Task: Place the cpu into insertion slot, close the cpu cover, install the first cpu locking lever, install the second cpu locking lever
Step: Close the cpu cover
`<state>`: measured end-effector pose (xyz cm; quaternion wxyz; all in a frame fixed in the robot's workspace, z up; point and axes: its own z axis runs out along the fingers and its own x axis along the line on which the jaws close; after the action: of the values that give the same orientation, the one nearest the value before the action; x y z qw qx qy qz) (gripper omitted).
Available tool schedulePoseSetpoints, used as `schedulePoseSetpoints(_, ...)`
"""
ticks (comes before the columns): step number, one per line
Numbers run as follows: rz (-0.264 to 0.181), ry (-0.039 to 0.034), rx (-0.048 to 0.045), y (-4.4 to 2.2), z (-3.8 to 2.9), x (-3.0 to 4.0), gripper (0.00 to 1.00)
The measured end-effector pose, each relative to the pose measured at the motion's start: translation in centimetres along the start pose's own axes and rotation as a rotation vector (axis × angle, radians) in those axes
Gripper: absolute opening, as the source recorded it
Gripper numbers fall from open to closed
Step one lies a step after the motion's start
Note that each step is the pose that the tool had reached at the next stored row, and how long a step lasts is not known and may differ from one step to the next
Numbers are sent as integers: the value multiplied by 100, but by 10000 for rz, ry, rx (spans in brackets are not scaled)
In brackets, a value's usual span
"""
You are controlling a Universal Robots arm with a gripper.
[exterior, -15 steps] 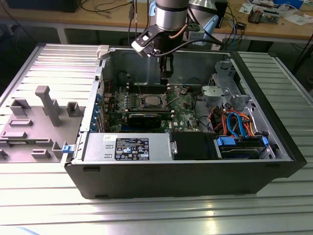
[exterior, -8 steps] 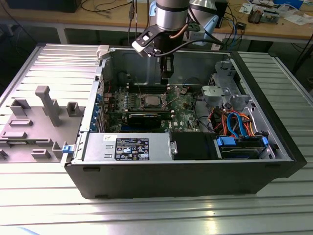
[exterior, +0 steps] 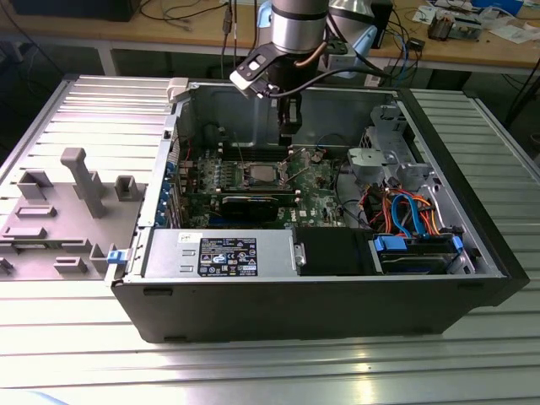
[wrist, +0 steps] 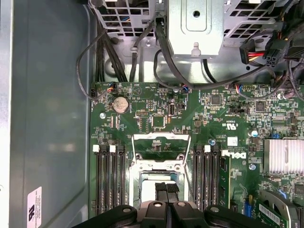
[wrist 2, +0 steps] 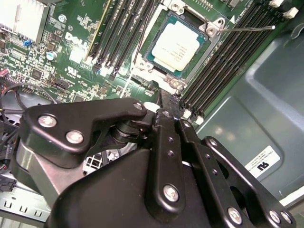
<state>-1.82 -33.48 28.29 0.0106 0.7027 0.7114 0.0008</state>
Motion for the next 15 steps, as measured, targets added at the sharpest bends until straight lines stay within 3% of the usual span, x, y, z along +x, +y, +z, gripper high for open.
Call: schedulePoseSetpoints(15,-2,0,0,49,1,-1,11)
